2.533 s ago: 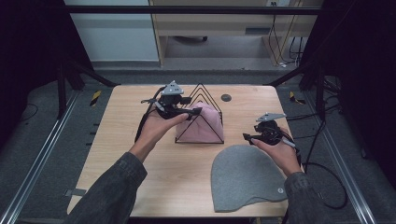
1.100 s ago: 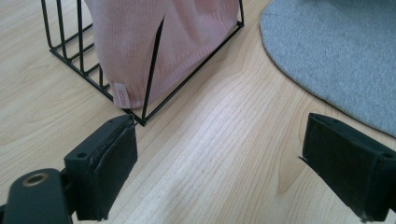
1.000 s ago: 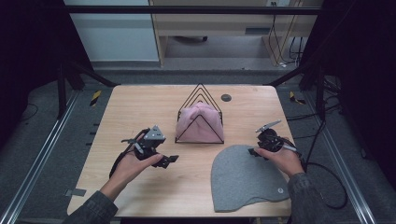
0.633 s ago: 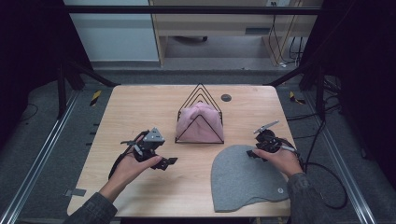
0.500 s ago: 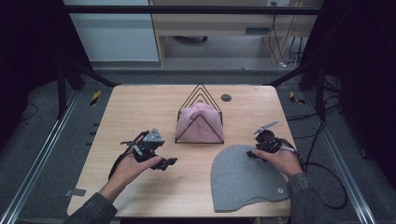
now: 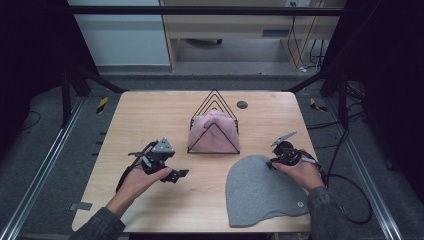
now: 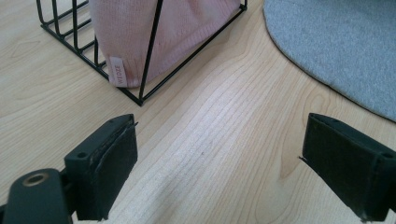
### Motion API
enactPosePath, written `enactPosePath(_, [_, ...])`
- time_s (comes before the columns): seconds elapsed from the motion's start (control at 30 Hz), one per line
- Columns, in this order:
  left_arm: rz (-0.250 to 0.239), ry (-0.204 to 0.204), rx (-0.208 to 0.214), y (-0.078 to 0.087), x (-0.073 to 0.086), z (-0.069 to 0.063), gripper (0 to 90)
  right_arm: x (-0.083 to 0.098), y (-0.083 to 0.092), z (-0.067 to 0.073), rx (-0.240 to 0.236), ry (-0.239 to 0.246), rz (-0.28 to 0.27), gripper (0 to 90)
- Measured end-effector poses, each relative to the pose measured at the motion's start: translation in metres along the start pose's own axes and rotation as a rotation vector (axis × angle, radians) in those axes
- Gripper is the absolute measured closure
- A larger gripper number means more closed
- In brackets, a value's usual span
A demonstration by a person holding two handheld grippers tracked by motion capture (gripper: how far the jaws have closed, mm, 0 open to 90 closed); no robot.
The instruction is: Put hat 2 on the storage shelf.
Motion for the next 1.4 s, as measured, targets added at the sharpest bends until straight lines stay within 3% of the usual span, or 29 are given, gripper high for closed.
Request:
enactPosePath(0.07, [0.001, 0.005, 0.006, 0.0, 0.002, 0.0, 10.0, 0.001, 0.0, 0.001, -0.016, 0.005, -0.006, 84.6])
enactPosePath(0.33, [0.003, 0.019, 0.02, 0.0, 0.007, 0.001, 8.9, -0.004, 0.013, 0.013, -0.029, 0.042, -0.069, 85.7])
enactPosePath(0.53, [0.006, 0.023, 0.038, 0.001, 0.008, 0.0, 8.5, -0.014, 0.026, 0.034, -0.046, 0.106, -0.123, 85.8])
enactPosePath(0.6, [0.012, 0.02, 0.049, 0.001, 0.009, -0.001, 8.6, -0.02, 0.033, 0.046, -0.05, 0.143, -0.164, 85.9])
enactPosePath(0.67, [0.016, 0.018, 0.055, 0.001, 0.011, -0.003, 8.6, -0.021, 0.035, 0.048, -0.048, 0.155, -0.171, 85.9])
enactPosePath(0.73, [0.019, 0.017, 0.06, 0.0, 0.012, -0.003, 8.6, -0.027, 0.042, 0.063, -0.057, 0.192, -0.196, 85.9])
enactPosePath(0.8, [0.02, 0.021, 0.068, 0.0, 0.013, -0.004, 8.6, -0.028, 0.043, 0.066, -0.06, 0.204, -0.203, 86.0])
enactPosePath(0.97, [0.019, 0.012, 0.079, 0.002, 0.014, -0.006, 8.8, -0.04, 0.058, 0.093, -0.084, 0.277, -0.233, 86.0])
enactPosePath(1.13, [0.018, 0.013, 0.097, 0.005, 0.014, -0.009, 9.6, -0.051, 0.069, 0.111, -0.11, 0.326, -0.263, 86.0])
enactPosePath(1.4, [0.016, 0.014, 0.106, 0.011, 0.014, -0.009, 9.7, -0.068, 0.083, 0.133, -0.12, 0.384, -0.289, 86.0])
Point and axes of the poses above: each handheld gripper's, and its own axes: y roughly backward along the jaws, x roughly out of its underside, z roughly to its left, the point moved 3 cm from there along -y, roughly forward along the jaws, and after that the axes turned 11 degrees about -x, right-handed, at the moved point
